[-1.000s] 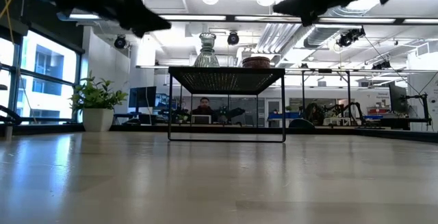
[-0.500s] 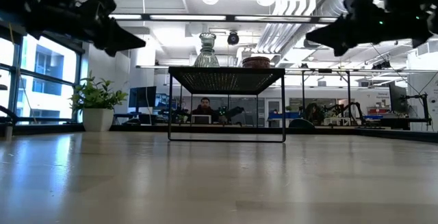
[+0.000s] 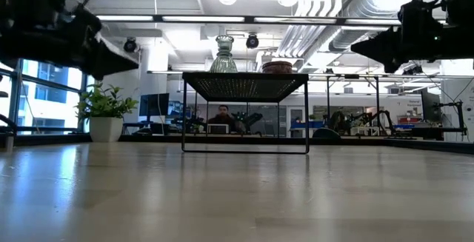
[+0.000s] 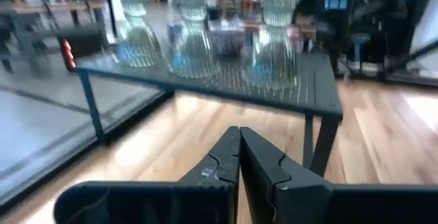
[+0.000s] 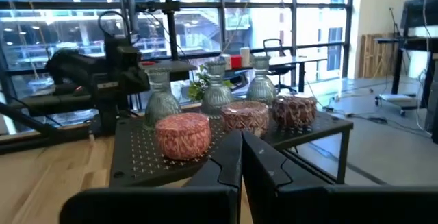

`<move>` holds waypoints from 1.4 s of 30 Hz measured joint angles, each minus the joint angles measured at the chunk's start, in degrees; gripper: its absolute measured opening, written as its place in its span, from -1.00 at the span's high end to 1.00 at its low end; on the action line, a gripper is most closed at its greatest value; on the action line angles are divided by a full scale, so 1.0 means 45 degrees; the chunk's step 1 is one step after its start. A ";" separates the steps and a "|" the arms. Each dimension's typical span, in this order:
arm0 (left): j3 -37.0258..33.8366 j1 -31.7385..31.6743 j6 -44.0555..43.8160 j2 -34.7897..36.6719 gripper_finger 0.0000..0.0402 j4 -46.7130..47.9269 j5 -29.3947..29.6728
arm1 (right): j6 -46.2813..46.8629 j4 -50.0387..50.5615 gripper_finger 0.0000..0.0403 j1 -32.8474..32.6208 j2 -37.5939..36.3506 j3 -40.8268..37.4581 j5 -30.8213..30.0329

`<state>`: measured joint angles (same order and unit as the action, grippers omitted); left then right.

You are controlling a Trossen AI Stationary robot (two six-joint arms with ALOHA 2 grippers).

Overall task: Stock candles and vases on shelf
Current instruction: Return to Home Position

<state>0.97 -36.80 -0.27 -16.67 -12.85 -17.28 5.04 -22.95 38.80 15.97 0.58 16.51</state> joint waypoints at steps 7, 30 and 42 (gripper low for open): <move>-0.0015 -0.0778 0.0080 0.2280 0.97 0.1962 0.0029 | 0.0112 0.0673 1.00 0.0453 -0.0757 0.0000 0.0053; -0.0058 -0.1073 -0.1754 0.3560 0.97 0.2080 -0.0703 | -0.0528 0.3395 1.00 -0.2860 -0.2341 -0.0008 -0.4310; -0.0063 -0.1068 -0.1762 0.2745 0.97 0.2032 -0.1251 | -0.0578 0.4710 1.00 -0.1764 -0.3060 -0.0010 -0.2807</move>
<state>0.69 -41.60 -8.20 -4.31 -3.70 -22.91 2.44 -1.76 30.87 2.20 0.54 3.88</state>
